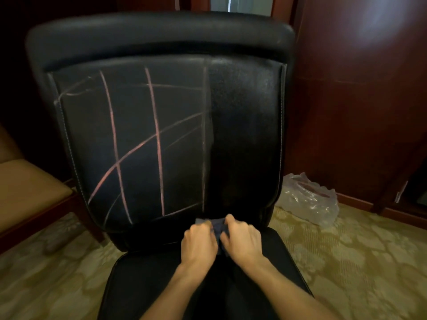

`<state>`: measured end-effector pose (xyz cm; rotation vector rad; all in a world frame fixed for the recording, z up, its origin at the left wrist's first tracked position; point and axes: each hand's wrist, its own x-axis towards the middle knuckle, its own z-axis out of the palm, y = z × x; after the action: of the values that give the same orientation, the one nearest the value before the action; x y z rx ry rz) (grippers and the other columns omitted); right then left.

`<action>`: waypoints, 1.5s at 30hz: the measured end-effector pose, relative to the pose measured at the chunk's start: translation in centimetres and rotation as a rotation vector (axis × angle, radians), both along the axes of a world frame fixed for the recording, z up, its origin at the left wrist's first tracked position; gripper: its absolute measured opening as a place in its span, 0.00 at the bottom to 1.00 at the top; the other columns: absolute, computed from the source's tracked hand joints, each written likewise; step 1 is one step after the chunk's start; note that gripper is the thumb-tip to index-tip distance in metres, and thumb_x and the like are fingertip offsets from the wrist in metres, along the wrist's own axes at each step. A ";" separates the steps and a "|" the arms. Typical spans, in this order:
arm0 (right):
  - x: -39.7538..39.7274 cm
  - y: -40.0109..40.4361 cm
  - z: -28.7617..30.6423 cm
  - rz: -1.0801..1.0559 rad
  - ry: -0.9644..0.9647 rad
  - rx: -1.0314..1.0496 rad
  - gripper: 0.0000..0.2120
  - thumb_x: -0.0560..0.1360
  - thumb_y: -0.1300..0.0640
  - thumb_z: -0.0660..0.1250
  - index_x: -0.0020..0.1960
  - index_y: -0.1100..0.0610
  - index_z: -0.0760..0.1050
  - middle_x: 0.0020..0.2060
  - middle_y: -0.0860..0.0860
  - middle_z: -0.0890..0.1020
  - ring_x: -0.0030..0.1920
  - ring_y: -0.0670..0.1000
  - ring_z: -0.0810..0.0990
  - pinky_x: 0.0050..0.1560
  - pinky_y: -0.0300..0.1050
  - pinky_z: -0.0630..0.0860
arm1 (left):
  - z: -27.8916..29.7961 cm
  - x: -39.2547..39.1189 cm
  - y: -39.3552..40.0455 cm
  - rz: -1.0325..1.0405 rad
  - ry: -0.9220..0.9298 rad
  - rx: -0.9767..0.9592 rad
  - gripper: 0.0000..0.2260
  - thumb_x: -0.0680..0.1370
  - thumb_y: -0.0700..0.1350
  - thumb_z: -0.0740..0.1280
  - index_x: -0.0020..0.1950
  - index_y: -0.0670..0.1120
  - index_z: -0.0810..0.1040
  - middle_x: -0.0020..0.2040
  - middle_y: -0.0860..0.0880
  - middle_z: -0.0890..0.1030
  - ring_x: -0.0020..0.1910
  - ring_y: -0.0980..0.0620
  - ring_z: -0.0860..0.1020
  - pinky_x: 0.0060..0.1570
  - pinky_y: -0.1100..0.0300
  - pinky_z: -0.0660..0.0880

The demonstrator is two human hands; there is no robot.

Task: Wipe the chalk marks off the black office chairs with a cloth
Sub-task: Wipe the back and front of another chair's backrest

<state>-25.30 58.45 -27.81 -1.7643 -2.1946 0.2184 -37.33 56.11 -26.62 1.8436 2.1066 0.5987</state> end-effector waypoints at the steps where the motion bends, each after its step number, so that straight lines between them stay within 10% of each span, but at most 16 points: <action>1: 0.0 -0.1 0.8 0.008 0.027 0.026 0.11 0.79 0.49 0.62 0.59 0.51 0.69 0.51 0.51 0.83 0.51 0.54 0.83 0.48 0.51 0.79 | 0.4 -0.4 0.1 -0.007 -0.015 0.036 0.10 0.82 0.48 0.60 0.57 0.48 0.79 0.54 0.45 0.83 0.54 0.44 0.81 0.50 0.52 0.76; 10: -1.6 2.7 20.2 -0.024 0.291 0.531 0.12 0.72 0.49 0.68 0.53 0.52 0.76 0.46 0.56 0.84 0.49 0.63 0.82 0.44 0.52 0.75 | 18.1 -3.0 3.4 -0.076 -0.130 0.677 0.06 0.77 0.44 0.68 0.52 0.45 0.81 0.48 0.40 0.84 0.52 0.36 0.80 0.51 0.46 0.75; 17: -2.8 8.2 31.0 0.003 0.234 0.741 0.12 0.75 0.53 0.64 0.58 0.53 0.76 0.48 0.57 0.83 0.50 0.64 0.80 0.40 0.49 0.67 | 29.9 -3.7 8.8 -0.061 0.041 0.785 0.10 0.80 0.47 0.63 0.57 0.46 0.80 0.54 0.42 0.82 0.56 0.38 0.78 0.52 0.48 0.74; 31: -2.2 8.0 24.5 0.124 -0.078 0.581 0.08 0.76 0.50 0.64 0.52 0.53 0.72 0.46 0.56 0.82 0.48 0.63 0.81 0.40 0.50 0.68 | 24.4 -3.5 7.5 -0.127 0.197 0.445 0.10 0.78 0.44 0.63 0.58 0.46 0.77 0.55 0.42 0.79 0.57 0.38 0.77 0.47 0.51 0.70; 38: -3.4 9.7 31.5 0.074 0.023 0.756 0.13 0.74 0.49 0.65 0.57 0.51 0.77 0.48 0.59 0.83 0.50 0.65 0.80 0.43 0.52 0.73 | 29.9 -5.9 9.0 -0.067 0.132 0.744 0.10 0.79 0.45 0.63 0.60 0.49 0.74 0.55 0.41 0.80 0.53 0.34 0.77 0.42 0.49 0.68; 45: -5.6 11.4 30.1 0.032 -0.020 0.717 0.12 0.77 0.50 0.63 0.57 0.54 0.72 0.50 0.60 0.81 0.51 0.66 0.79 0.42 0.52 0.69 | 29.2 -6.6 10.9 -0.054 0.137 0.622 0.11 0.80 0.45 0.63 0.60 0.49 0.79 0.58 0.41 0.78 0.58 0.37 0.77 0.50 0.50 0.73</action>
<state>-30.85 69.82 2.27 -1.3204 -1.9540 -0.5198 -43.94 67.06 2.56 2.2987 2.0959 1.2576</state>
